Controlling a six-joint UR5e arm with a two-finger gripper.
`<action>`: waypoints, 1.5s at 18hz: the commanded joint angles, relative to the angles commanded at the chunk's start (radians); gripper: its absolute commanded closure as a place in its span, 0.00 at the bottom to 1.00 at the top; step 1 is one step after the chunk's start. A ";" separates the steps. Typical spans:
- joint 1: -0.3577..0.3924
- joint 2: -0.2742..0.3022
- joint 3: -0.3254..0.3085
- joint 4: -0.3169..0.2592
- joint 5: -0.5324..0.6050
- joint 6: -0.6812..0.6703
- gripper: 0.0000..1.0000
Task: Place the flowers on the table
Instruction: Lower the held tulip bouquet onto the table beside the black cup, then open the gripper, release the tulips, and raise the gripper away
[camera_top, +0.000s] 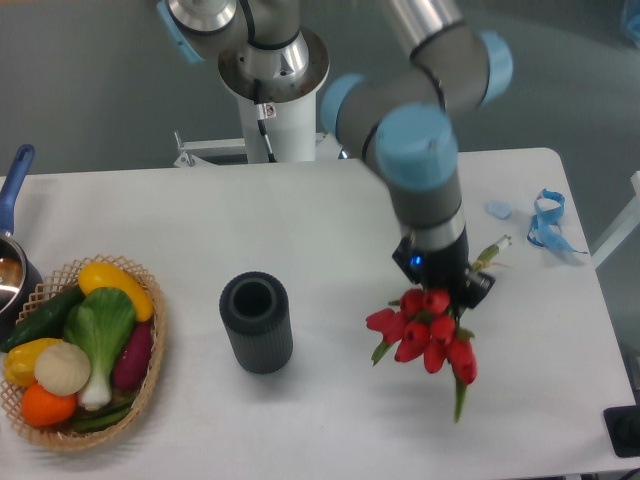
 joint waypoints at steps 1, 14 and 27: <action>-0.002 -0.022 0.012 0.002 -0.003 0.000 0.59; -0.015 -0.105 0.068 0.014 -0.012 -0.002 0.00; 0.167 0.164 0.109 -0.078 -0.282 0.173 0.00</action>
